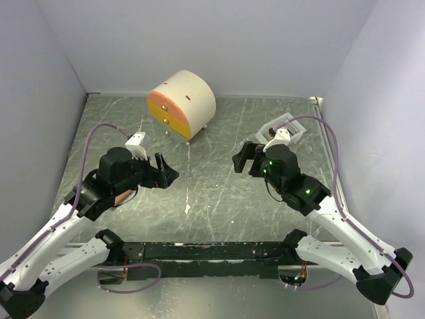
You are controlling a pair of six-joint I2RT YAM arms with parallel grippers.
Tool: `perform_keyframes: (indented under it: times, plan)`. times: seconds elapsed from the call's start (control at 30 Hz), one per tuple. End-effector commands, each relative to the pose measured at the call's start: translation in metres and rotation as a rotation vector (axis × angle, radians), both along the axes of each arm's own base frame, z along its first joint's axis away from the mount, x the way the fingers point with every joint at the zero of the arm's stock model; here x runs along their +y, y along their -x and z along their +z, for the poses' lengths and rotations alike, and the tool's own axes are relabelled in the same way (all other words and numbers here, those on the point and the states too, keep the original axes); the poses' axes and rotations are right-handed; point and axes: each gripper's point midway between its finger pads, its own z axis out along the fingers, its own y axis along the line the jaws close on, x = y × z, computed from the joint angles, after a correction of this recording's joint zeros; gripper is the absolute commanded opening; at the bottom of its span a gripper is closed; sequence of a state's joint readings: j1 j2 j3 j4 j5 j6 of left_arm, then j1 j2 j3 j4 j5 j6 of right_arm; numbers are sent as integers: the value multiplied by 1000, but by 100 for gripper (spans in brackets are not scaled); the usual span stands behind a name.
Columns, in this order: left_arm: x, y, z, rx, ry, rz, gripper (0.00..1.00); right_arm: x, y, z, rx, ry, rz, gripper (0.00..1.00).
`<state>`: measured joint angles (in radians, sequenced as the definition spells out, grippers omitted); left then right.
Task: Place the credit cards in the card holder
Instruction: Move the card holder to the center of the board.
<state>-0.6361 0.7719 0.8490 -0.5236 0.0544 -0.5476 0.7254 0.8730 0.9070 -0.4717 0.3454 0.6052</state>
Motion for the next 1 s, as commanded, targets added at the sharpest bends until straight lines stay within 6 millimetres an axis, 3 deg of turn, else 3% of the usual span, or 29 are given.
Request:
perform_keyframes:
  times: [0.0, 0.27, 0.57, 0.73, 0.97]
  plan:
    - [13, -9, 1, -9, -5, 100, 97, -1, -1, 14, -58, -38, 4, 100]
    - [73, -43, -27, -4, -173, 490, 97, -2, 3, 20, -76, -76, 9, 100]
    - [131, -74, -78, 151, -413, 842, 97, 0, 9, 30, -92, -131, 28, 100]
    - [171, -86, -103, 298, -374, 973, 97, 3, 11, 25, -82, -134, 43, 100]
    - [221, -82, -146, 433, -350, 1170, 97, 10, 16, 26, -66, -161, 83, 100]
